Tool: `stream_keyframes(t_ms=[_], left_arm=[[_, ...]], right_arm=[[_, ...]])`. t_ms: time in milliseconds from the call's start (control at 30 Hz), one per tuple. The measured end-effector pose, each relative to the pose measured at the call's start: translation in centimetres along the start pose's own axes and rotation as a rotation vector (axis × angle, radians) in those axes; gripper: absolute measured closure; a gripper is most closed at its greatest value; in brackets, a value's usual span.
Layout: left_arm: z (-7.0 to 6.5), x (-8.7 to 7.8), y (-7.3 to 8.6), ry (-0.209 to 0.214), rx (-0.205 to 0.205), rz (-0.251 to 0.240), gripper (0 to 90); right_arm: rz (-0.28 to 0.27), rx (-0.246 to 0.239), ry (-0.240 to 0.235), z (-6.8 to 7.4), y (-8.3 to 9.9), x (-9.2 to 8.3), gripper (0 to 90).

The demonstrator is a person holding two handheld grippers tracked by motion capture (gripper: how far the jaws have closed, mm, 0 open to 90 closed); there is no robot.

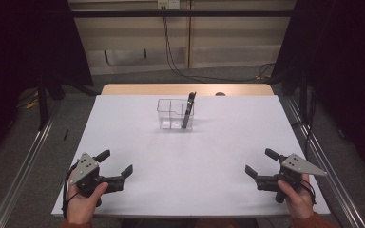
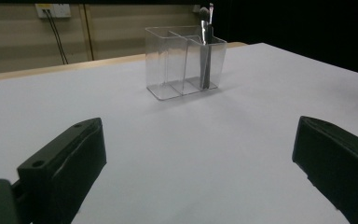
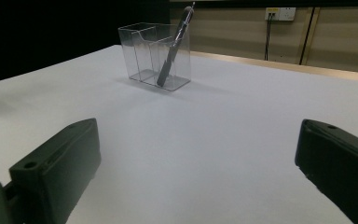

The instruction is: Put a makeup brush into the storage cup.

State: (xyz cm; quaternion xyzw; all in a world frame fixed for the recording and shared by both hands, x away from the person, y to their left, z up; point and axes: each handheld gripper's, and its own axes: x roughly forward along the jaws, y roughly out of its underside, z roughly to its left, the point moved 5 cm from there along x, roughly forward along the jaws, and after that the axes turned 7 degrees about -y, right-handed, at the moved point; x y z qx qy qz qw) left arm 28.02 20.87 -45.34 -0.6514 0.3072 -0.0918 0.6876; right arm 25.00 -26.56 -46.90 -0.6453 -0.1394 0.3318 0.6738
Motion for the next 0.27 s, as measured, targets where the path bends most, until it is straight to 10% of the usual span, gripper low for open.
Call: stream_keyframes(t_ms=[267], left_arm=[[0.14,-0.08,-0.1,-0.008,-0.01,-0.008,2.7]], right_arm=[[0.003,0.0,-0.001,0.05,0.02,0.09,0.0]])
